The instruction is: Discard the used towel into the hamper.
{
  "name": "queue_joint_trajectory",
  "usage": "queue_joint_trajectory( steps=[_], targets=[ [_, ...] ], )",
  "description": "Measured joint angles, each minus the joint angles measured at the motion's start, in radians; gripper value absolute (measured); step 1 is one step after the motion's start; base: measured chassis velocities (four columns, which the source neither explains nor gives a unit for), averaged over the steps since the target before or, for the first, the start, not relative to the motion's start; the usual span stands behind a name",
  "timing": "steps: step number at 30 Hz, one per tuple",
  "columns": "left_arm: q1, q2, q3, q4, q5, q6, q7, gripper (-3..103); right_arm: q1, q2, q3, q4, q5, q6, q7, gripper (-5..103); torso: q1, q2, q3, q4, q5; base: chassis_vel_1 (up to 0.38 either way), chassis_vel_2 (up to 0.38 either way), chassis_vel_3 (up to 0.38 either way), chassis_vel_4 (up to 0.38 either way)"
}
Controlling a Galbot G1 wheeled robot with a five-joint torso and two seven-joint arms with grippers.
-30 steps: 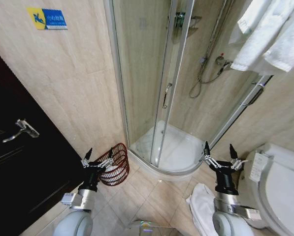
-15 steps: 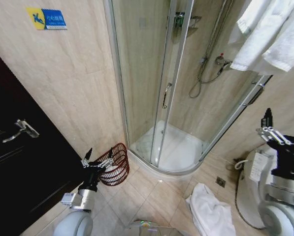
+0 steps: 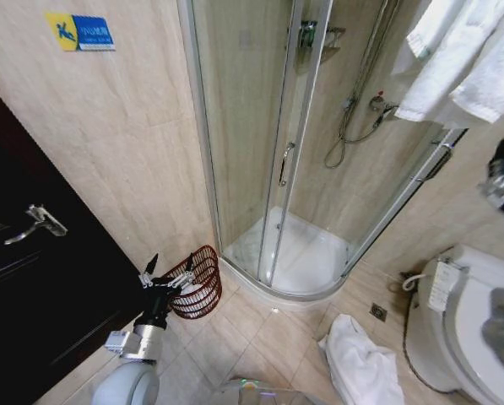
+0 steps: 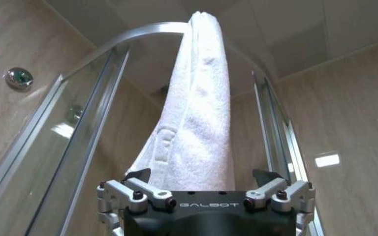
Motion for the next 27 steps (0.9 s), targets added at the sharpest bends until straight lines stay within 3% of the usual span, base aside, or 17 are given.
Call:
queue_joint_trajectory(
  steps=[4, 8, 20, 27],
  targets=[
    [0.000, 0.000, 0.000, 0.000, 0.000, 0.000, 0.000, 100, 0.001, -0.002, 0.000, -0.001, 0.002, -0.001, 0.000, 100, 0.000, 0.000, 0.000, -0.0003, -0.0001, 0.000, 0.000, 0.000, 0.000],
    [0.000, 0.000, 0.000, 0.000, 0.000, 0.000, 0.000, 100, 0.058, -0.053, -0.016, -0.038, 0.012, -0.003, 0.002, 100, 0.000, 0.000, 0.000, -0.0005, -0.0001, 0.000, 0.000, 0.000, 0.000],
    [0.000, 0.000, 0.000, 0.000, 0.000, 0.000, 0.000, 100, 0.409, -0.353, -0.154, -0.272, 0.041, 0.004, 0.007, 100, 0.000, 0.000, 0.000, 0.0001, -0.0010, 0.000, 0.000, 0.000, 0.000],
    [0.000, 0.000, 0.000, 0.000, 0.000, 0.000, 0.000, 100, 0.431, -0.371, -0.164, -0.287, 0.042, 0.006, 0.007, 100, 0.000, 0.000, 0.000, -0.0002, -0.0002, 0.000, 0.000, 0.000, 0.000]
  ],
)
